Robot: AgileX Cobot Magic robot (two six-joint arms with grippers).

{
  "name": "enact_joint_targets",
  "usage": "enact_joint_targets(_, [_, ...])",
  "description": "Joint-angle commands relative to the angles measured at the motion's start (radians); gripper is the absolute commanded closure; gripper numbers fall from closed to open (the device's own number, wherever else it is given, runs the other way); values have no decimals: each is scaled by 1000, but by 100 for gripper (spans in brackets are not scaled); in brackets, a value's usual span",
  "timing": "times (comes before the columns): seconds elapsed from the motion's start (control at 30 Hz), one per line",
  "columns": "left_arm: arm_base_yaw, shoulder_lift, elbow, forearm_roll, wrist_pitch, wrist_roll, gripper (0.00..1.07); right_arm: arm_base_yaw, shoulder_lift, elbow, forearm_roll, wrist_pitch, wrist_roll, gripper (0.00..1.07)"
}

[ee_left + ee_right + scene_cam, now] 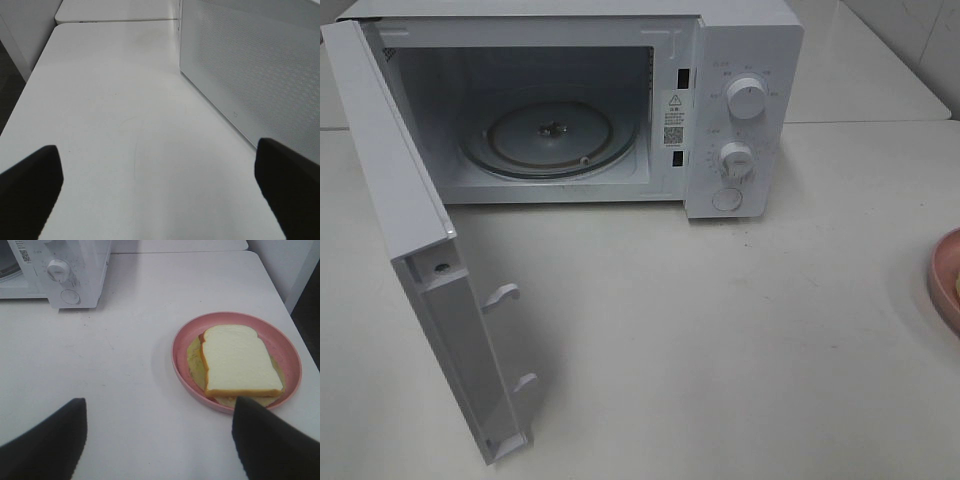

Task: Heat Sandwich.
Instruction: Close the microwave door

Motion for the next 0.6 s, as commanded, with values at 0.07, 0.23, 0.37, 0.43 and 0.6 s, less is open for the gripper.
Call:
enact_joint_targets(0.07, [3,-26,3,-8,1,-2,5,-6,-28,4,3,-6,-14,31])
enact_joint_targets(0.23, [3,-26,3,-9,1,-3,5,-6,-28,4,3,-6,-14,31])
enact_joint_targets(0.37, [3,-2,-7,-16,-6,-2,5,-6,-28,4,3,-6,-13,31])
enact_joint_targets(0.43, [3,28,-20,-16,-25,-2,5,-6,-28,4,3,-6,-13,31])
enact_joint_targets(0.6, [3,138,-31,-22,-96,1,10,-6,-28,4,3,-6,-13,31])
